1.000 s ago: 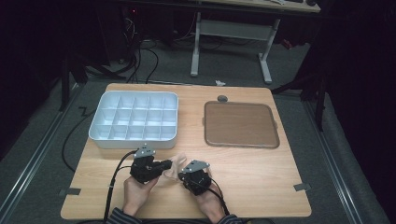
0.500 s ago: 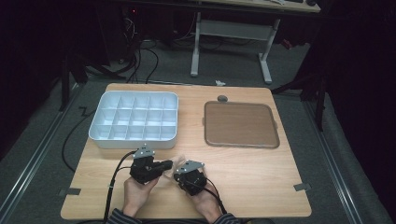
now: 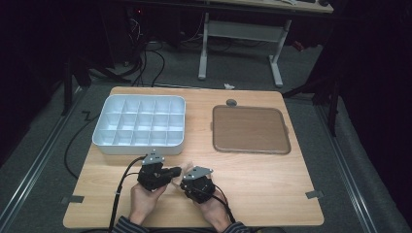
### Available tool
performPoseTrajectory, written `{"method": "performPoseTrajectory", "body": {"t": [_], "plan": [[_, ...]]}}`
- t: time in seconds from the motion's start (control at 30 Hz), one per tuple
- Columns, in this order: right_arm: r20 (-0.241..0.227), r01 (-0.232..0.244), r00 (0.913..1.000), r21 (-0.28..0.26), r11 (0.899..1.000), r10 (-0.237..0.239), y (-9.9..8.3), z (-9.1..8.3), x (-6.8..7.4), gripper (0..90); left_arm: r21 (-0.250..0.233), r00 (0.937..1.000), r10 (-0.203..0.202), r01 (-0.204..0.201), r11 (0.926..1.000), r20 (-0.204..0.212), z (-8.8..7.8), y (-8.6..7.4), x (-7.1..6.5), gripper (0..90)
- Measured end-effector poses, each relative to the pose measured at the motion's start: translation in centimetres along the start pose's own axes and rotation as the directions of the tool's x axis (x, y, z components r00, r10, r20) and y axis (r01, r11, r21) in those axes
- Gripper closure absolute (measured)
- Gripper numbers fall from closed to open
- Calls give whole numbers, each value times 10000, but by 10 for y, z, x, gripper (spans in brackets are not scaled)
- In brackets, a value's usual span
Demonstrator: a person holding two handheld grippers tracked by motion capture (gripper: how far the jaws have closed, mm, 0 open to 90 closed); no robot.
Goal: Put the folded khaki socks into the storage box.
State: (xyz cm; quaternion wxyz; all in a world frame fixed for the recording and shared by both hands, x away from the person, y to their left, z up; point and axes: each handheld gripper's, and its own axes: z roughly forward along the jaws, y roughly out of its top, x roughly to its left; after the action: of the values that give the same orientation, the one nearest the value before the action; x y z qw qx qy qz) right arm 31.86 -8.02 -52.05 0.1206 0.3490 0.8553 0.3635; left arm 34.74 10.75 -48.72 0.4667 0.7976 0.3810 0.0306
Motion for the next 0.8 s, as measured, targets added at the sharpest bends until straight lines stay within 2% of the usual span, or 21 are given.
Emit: {"method": "performPoseTrajectory", "body": {"t": [0.13,0.17,0.3,0.4,0.57,0.8], "plan": [[165,-174,9997,-383,9991,180,1,-14,-4,803,1,9999,-28,29,10000,-105,-2,0,1,869],[440,-350,9983,-635,9974,379,0,-28,-10,798,-12,9999,-5,5,10000,-132,-2,0,1,869],[994,-569,9929,-904,9943,659,-4,-43,-20,778,-7,9999,-11,11,10000,-154,-2,0,0,869],[1600,-802,9826,-919,9925,942,-10,-51,-29,758,-9,9998,-12,12,10000,-182,-3,-1,0,869],[1984,-1374,9679,-959,9859,1542,-22,-56,-40,717,6,9997,-46,47,10000,-254,-4,-1,1,869],[2131,-1579,9622,-719,9848,1698,-33,-53,-40,696,-14,9995,-22,21,10000,-311,-5,-1,0,869]]}}
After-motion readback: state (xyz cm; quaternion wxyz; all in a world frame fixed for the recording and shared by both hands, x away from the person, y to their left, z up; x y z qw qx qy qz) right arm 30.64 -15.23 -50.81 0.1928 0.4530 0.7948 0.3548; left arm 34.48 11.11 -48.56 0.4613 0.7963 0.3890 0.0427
